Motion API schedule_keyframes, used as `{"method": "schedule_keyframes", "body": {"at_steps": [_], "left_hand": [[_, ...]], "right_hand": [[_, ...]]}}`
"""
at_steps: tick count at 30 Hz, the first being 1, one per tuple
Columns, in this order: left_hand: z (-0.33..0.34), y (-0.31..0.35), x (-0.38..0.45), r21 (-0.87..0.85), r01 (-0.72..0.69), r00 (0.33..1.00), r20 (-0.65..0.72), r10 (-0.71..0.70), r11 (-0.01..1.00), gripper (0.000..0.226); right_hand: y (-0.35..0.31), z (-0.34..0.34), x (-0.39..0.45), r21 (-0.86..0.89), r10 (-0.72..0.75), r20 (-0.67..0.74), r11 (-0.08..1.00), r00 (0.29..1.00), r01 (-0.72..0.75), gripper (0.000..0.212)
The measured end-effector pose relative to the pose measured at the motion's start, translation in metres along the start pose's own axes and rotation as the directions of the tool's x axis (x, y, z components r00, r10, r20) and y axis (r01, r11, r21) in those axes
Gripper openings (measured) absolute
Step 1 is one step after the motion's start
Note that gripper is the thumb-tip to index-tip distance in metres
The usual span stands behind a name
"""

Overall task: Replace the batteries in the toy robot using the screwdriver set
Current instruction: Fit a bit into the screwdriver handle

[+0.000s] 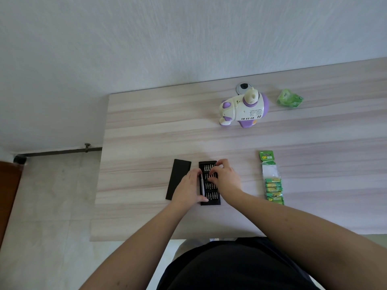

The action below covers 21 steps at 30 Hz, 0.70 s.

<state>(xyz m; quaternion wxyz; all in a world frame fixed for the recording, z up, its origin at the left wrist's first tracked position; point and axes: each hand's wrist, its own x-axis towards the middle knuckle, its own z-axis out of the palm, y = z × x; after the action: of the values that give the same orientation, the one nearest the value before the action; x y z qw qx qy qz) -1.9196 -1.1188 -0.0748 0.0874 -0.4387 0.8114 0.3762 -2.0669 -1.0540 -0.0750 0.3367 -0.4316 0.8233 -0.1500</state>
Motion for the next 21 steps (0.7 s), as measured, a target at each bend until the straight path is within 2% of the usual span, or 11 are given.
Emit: {"method": "schedule_keyframes", "body": {"at_steps": [21], "left_hand": [[0.0008,0.0006,-0.0014,-0.033,-0.006,1.0,-0.008,0.006,0.999,0.093]], "right_hand": [[0.0031,0.0025,0.0035,0.113,0.03,0.017,0.993,0.999,-0.032,0.01]]}}
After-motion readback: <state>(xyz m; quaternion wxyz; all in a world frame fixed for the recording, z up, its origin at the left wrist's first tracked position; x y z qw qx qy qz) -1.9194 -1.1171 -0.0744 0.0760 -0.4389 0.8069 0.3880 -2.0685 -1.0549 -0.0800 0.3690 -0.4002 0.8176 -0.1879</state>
